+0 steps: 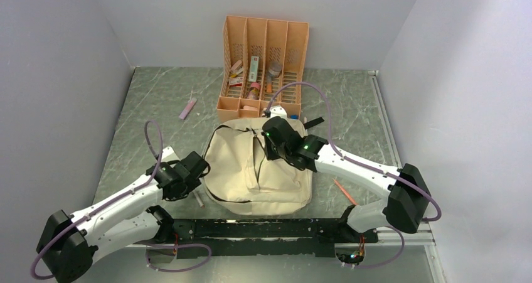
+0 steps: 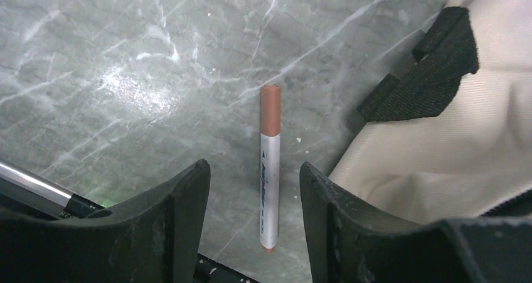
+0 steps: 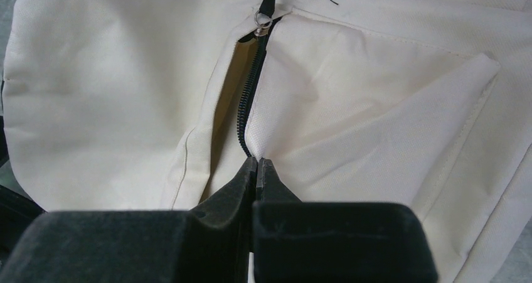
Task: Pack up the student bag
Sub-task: Pick up the stationery from the center of the board.
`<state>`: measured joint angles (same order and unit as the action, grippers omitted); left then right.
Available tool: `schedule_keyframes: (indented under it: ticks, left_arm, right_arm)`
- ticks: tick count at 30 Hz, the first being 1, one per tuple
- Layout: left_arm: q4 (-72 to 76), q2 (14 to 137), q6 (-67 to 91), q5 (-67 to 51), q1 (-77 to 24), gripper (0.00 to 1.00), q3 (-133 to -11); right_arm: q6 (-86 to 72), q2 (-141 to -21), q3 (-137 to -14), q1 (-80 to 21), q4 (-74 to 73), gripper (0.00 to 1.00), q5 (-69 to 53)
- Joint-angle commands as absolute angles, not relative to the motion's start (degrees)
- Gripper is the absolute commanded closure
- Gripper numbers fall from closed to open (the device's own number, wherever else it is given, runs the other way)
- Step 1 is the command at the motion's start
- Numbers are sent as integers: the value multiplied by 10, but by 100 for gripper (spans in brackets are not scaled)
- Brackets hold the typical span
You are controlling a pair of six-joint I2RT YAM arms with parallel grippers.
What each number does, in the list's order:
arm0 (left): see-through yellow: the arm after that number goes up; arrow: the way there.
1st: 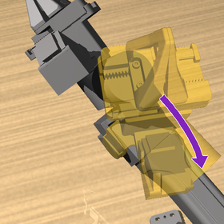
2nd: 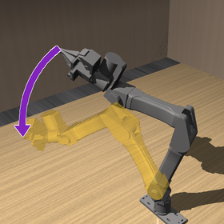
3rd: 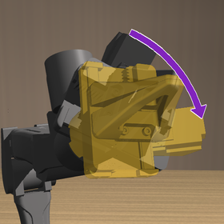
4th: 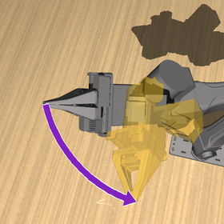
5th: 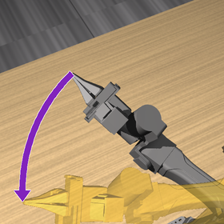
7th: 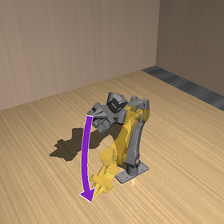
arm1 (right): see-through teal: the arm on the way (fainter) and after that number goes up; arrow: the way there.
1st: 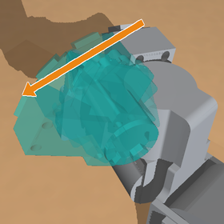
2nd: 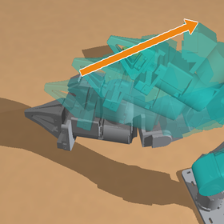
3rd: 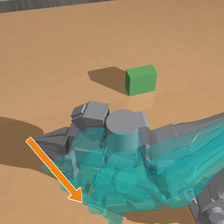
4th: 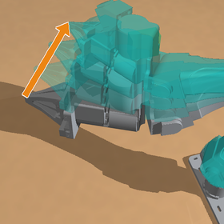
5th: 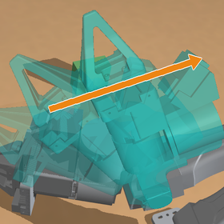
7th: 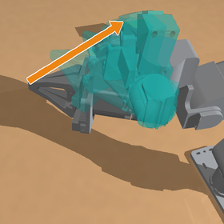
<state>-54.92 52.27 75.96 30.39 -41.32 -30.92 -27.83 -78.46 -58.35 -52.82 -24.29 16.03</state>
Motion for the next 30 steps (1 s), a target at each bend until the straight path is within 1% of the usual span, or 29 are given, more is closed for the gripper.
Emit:
schedule_keyframes:
  ticks: [1, 12, 13, 17, 19, 21, 22, 26, 30]
  left_arm:
    - [-506, 525, 769, 281, -410, 42, -287]
    - [-432, 598, 739, 241, -410, 47, -258]
    - [-428, 607, 736, 239, -410, 49, -258]
    - [-418, 634, 727, 230, -410, 66, -256]
    - [-406, 639, 720, 226, -410, 81, -252]
    - [-399, 641, 714, 223, -410, 91, -249]
    - [-401, 641, 714, 223, -410, 94, -250]
    - [-442, 631, 716, 242, -410, 95, -280]
    - [-525, 592, 721, 291, -410, 95, -358]
  right_arm:
    - [-272, -763, -573, -519, -233, 100, 184]
    - [-272, -761, -565, -514, -229, 100, 182]
    - [-272, -760, -565, -514, -229, 100, 182]
    - [-275, -757, -560, -513, -226, 100, 183]
    - [-275, -757, -558, -513, -225, 100, 183]
    - [-275, -757, -559, -512, -226, 100, 183]
    - [-275, -758, -560, -512, -226, 100, 183]
    - [-275, -754, -561, -512, -228, 100, 188]
    - [-272, -753, -566, -512, -228, 100, 191]
